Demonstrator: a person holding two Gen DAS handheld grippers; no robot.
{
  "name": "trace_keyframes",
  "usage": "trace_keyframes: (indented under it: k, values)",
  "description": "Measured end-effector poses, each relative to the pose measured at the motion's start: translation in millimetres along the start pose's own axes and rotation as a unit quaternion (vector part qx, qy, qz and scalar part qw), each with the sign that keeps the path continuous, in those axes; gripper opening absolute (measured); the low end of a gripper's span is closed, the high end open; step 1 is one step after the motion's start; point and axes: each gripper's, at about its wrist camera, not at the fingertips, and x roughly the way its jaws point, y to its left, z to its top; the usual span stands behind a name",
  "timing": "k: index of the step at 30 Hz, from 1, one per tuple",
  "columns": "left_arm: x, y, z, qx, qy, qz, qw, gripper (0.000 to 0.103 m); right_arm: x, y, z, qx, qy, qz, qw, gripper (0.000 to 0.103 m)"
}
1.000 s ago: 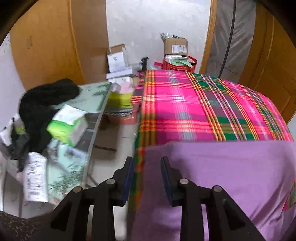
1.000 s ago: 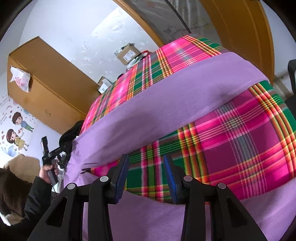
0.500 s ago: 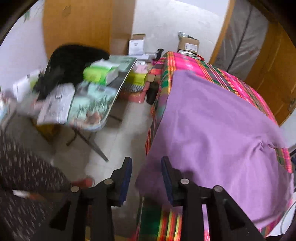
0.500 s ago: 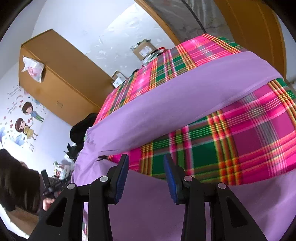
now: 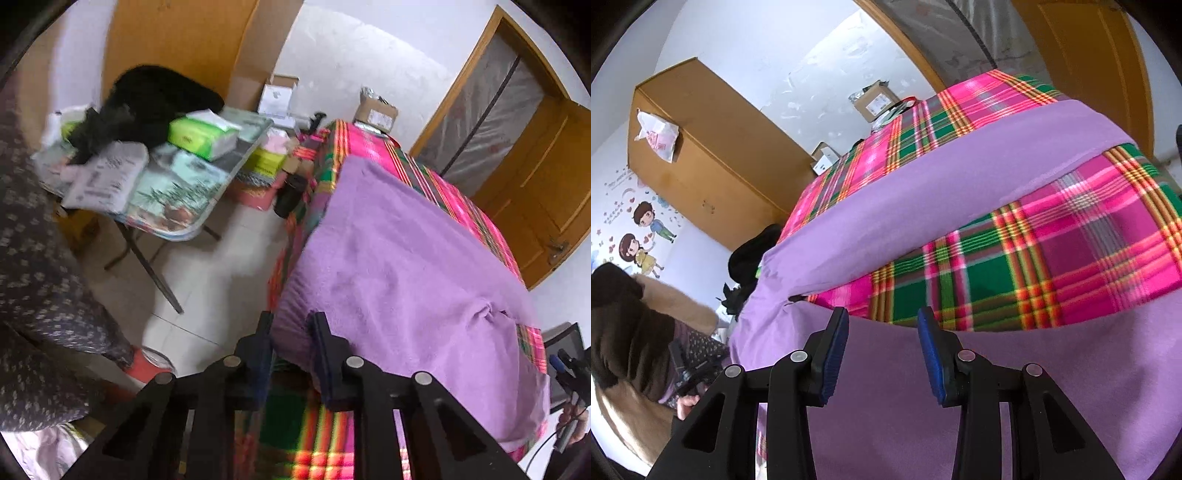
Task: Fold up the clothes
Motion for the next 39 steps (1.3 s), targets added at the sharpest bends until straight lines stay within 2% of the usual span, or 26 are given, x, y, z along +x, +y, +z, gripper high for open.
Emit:
trace_keyframes:
  k: [1,4,7,10,13,16,19,21,23,25,27,30,32,35,39]
  values:
    - [-4.1,2.9,0.0,0.001,-0.005,0.002,1.0,0.021,-1.0,-2.7,-1.7,0.0,0.001,-0.004,1.0,0.04]
    - [1.0,11.3,-3.5,0.011,0.02,0.011,0.9997,0.022,-3.8,-10.9,-6.7,-0.002,0.005,-0.017,1.0,0.04]
    - [0.3,8.9,-10.8,0.021,0.027,0.025,0.9991,0.024,-6.7,-19.0,-11.8,-0.003,0.008,-0.03,1.0,0.04]
    - [-13.7,-2.6,-11.1,0.03,0.009,0.05,0.9982,0.026,-10.5,-24.8,-18.3,-0.015,0.012,-0.044,0.999,0.04]
    - [-31.2,-26.7,-9.4,0.058,-0.026,0.078,0.9949,0.026,-14.2,-26.2,-27.4,-0.044,0.023,-0.061,0.997,0.04]
    - [-42.1,-51.0,-8.1,0.085,-0.051,0.092,0.9908,0.026,-15.3,-23.3,-41.2,-0.095,0.042,-0.083,0.991,0.04]
    - [-44.0,-81.4,-15.7,0.125,-0.053,0.073,0.988,0.026,-12.9,-19.2,-60.2,-0.135,0.067,-0.093,0.984,0.04]
    - [-47.0,-99.5,-21.5,0.159,-0.062,0.086,0.9816,0.026,-15.4,-13.7,-74.0,-0.17,0.071,-0.102,0.978,0.04]
    - [-49.7,-113.4,-25.5,0.173,-0.065,0.066,0.9805,0.026,-18.1,-10.0,-84.1,-0.189,0.081,-0.099,0.974,0.04]
    - [-42.2,-128.3,-34.9,0.188,-0.043,0.028,0.9808,0.026,-21.4,-5.4,-91.5,-0.211,0.093,-0.1,0.968,0.041]
    - [-26.6,-144.0,-51.4,0.221,-0.019,0.017,0.9748,0.026,-27.7,-3.3,-94.2,-0.225,0.092,-0.112,0.964,0.04]
    - [-1.3,-150.8,-71.3,0.227,0.027,0.012,0.9736,0.026,-37.9,-9.3,-86.2,-0.198,0.059,-0.122,0.971,0.04]
    - [9.0,-150.3,-78.7,0.216,0.044,0.012,0.9753,0.026,-41.6,-16.0,-82.6,-0.179,0.05,-0.131,0.974,0.04]
    - [7.8,-156.9,-83.3,0.222,0.035,0.011,0.9744,0.026,-41.8,-17.7,-79.2,-0.177,0.047,-0.136,0.974,0.04]
    - [11.8,-167.8,-88.4,0.227,0.032,-0.004,0.9733,0.026,-20.3,11.3,-77.6,-0.221,0.041,-0.125,0.966,0.04]
